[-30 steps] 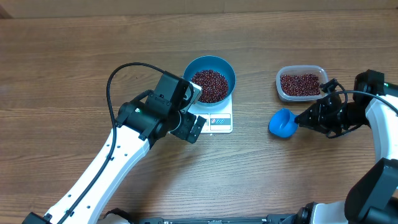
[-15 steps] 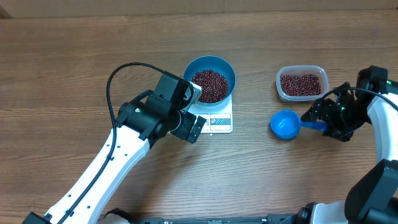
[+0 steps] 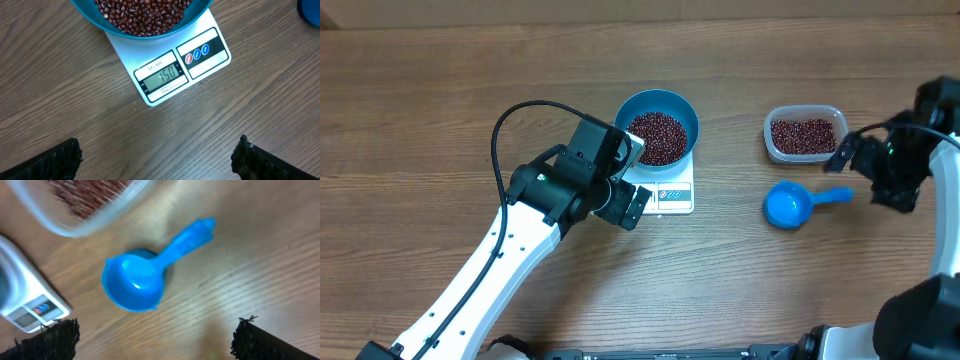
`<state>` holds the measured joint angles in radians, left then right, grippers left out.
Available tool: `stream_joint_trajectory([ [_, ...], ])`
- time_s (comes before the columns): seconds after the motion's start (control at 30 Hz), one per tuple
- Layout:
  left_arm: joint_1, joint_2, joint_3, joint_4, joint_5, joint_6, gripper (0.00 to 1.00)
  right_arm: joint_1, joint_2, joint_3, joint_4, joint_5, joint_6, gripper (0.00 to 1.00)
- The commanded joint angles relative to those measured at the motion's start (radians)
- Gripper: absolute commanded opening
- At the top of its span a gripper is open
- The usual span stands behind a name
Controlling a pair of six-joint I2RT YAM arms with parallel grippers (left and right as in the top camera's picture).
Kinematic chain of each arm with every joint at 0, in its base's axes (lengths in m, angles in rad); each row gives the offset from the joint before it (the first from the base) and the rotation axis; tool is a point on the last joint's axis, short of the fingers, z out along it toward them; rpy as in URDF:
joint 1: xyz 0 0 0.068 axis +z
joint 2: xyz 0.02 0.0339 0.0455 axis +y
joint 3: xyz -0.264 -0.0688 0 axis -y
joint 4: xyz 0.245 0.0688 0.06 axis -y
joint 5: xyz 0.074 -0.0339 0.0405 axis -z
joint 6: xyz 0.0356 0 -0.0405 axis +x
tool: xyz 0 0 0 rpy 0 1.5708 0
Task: Scoop item into bowl and weigh 150g on scale
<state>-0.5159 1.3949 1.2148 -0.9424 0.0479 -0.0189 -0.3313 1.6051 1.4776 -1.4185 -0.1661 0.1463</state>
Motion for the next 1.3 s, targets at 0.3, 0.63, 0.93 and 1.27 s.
stream_joint_trajectory([
  [0.3,0.007,-0.023,-0.008,0.005,-0.003,0.019,1.0,0.307,-0.357,0.2,-0.061,-0.022,0.007,1.0],
  [0.63,0.007,-0.023,-0.008,0.004,-0.003,0.019,0.99,0.327,-0.487,0.2,-0.219,-0.082,0.067,1.0],
  [0.93,0.007,-0.023,-0.008,0.005,-0.003,0.019,1.0,0.327,-0.501,0.199,-0.196,-0.081,-0.078,1.0],
  [1.27,0.007,-0.023,-0.008,0.004,-0.003,0.019,1.0,0.325,-0.644,0.021,0.127,-0.032,-0.126,1.0],
])
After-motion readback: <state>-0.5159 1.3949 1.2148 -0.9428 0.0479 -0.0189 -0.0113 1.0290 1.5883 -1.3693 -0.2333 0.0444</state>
